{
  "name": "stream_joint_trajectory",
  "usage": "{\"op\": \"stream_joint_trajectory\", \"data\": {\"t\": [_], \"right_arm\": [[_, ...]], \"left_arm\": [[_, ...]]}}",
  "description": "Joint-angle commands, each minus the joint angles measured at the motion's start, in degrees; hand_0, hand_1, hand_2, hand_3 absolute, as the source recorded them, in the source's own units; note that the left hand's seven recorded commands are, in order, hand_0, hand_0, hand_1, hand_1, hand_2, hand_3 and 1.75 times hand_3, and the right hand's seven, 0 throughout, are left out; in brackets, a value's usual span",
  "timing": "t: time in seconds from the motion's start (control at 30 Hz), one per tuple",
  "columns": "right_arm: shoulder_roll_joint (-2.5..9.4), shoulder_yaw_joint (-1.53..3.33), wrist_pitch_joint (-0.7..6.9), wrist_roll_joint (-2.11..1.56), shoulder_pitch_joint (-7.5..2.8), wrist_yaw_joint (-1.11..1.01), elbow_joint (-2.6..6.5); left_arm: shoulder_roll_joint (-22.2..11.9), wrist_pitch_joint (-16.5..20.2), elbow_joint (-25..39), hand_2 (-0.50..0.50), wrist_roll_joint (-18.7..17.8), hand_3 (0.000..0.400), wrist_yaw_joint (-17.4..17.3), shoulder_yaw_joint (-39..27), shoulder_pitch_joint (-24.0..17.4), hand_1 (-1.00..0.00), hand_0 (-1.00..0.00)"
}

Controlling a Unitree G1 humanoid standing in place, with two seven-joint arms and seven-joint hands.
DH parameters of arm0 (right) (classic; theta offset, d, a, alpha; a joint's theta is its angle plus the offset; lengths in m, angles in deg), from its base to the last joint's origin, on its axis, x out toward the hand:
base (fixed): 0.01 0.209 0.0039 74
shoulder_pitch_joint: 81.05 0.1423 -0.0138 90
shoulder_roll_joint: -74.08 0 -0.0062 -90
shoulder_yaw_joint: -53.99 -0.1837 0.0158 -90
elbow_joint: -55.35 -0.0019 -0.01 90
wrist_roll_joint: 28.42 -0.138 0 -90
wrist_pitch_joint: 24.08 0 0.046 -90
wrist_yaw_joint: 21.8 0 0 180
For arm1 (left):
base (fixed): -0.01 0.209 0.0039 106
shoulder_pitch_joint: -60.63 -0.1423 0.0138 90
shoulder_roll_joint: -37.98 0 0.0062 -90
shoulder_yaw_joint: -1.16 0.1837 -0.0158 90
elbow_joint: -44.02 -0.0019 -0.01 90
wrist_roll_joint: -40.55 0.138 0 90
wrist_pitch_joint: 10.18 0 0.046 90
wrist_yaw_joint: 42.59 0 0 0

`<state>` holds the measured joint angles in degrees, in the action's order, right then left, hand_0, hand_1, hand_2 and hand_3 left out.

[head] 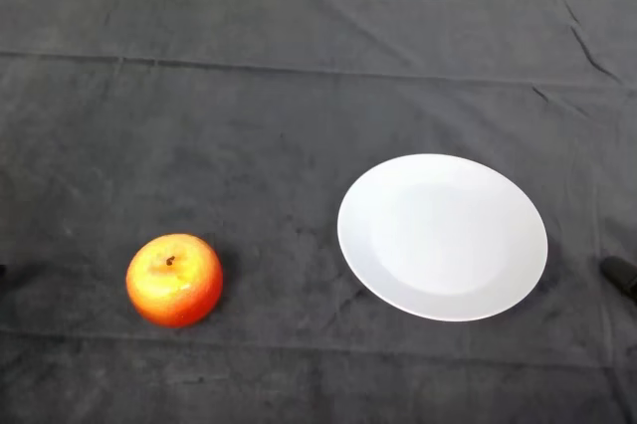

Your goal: Move the apple to the plate

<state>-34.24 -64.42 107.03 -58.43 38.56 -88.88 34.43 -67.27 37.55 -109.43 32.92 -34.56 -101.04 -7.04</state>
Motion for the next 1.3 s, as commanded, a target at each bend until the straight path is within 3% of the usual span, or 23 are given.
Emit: {"op": "stream_joint_trajectory", "data": {"t": [0.03,0.53,0.97,1.3], "right_arm": [[-1.08,-0.6,0.06,0.12,-0.22,-0.04,-0.04],[-0.93,-0.63,0.02,0.08,-0.38,0.19,-0.38],[-0.74,-0.67,-0.02,-0.01,-0.6,0.55,-0.89],[-0.63,-0.71,-0.02,-0.09,-0.76,0.83,-1.24]], "left_arm": [[0.33,-0.55,3.98,0.0,1.48,0.0,1.1,0.7,0.44,0.0,0.0],[3.0,8.28,27.25,0.0,6.23,0.0,4.41,4.48,-7.95,0.0,0.0],[4.9,19.06,47.35,0.0,9.32,0.0,4.47,8.18,-14.83,0.0,0.0],[5.83,23.28,56.3,0.0,11.62,0.0,4.2,10.81,-17.99,0.0,0.0]]}}
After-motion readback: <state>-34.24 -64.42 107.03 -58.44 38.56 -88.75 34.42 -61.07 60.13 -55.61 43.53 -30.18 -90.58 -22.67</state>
